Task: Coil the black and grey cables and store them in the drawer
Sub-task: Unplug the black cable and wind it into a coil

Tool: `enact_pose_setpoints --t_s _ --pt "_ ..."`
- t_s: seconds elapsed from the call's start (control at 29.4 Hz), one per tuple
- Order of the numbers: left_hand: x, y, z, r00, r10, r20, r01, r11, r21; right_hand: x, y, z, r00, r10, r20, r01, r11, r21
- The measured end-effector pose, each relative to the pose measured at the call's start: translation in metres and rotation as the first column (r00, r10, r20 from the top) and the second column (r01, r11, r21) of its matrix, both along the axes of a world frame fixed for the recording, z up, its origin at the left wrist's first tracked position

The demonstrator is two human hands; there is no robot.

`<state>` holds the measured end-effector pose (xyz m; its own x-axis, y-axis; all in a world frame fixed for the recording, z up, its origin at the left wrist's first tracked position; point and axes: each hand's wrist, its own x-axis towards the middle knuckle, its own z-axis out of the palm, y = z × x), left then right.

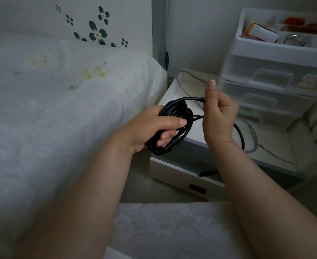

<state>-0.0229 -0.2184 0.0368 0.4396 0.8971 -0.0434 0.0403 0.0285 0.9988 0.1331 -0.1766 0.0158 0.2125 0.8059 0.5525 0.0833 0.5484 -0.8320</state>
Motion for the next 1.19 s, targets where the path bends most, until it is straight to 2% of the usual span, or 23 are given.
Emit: enact_pose_setpoints --t_s 0.2,0.34,0.41,0.48,0.58,0.65,0.72,0.82,0.92,1.06,1.19 --pt "0.001 -0.003 0.0 0.998 -0.015 0.068 0.014 1.0 0.018 -0.004 0.005 -0.006 0.989 0.124 0.086 -0.109 0.982 -0.154" --pt "-0.002 -0.004 0.003 0.993 -0.032 0.11 0.029 0.999 0.025 -0.005 0.008 -0.007 0.977 0.171 0.128 -0.145 0.971 -0.19" --pt "-0.004 -0.003 0.003 0.984 -0.04 0.174 0.037 0.999 0.019 -0.005 0.01 -0.009 0.969 0.208 0.132 -0.177 0.961 -0.214" --pt "-0.006 -0.001 0.002 0.95 -0.054 0.307 0.06 0.998 -0.008 -0.008 0.012 -0.012 0.958 0.25 0.143 -0.211 0.947 -0.243" --pt "-0.014 0.005 0.006 0.809 -0.013 0.588 0.065 0.996 -0.067 -0.012 0.017 -0.021 0.918 0.285 0.277 -0.188 0.926 -0.329" --pt "-0.027 0.01 0.012 0.628 0.051 0.777 0.036 0.995 -0.095 -0.015 0.014 -0.024 0.87 0.307 0.386 -0.154 0.913 -0.378" --pt "-0.036 0.015 0.012 0.472 0.211 0.856 -0.073 0.977 -0.2 -0.018 0.008 -0.025 0.823 0.325 0.466 -0.143 0.912 -0.384" --pt "-0.036 0.021 0.004 0.316 0.459 0.83 -0.273 0.882 -0.384 -0.03 -0.004 -0.026 0.701 0.441 0.561 -0.181 0.87 -0.458" --pt "-0.035 0.028 -0.001 0.227 0.557 0.799 -0.333 0.815 -0.474 -0.039 -0.013 -0.027 0.695 0.564 0.446 -0.277 0.782 -0.558" --pt "-0.039 0.033 -0.007 0.159 0.67 0.725 -0.409 0.713 -0.57 -0.039 -0.021 -0.022 0.679 0.664 0.313 -0.36 0.672 -0.647" --pt "-0.037 0.038 -0.009 0.122 0.725 0.677 -0.54 0.621 -0.568 -0.044 -0.027 -0.022 0.667 0.72 0.189 -0.456 0.596 -0.661"
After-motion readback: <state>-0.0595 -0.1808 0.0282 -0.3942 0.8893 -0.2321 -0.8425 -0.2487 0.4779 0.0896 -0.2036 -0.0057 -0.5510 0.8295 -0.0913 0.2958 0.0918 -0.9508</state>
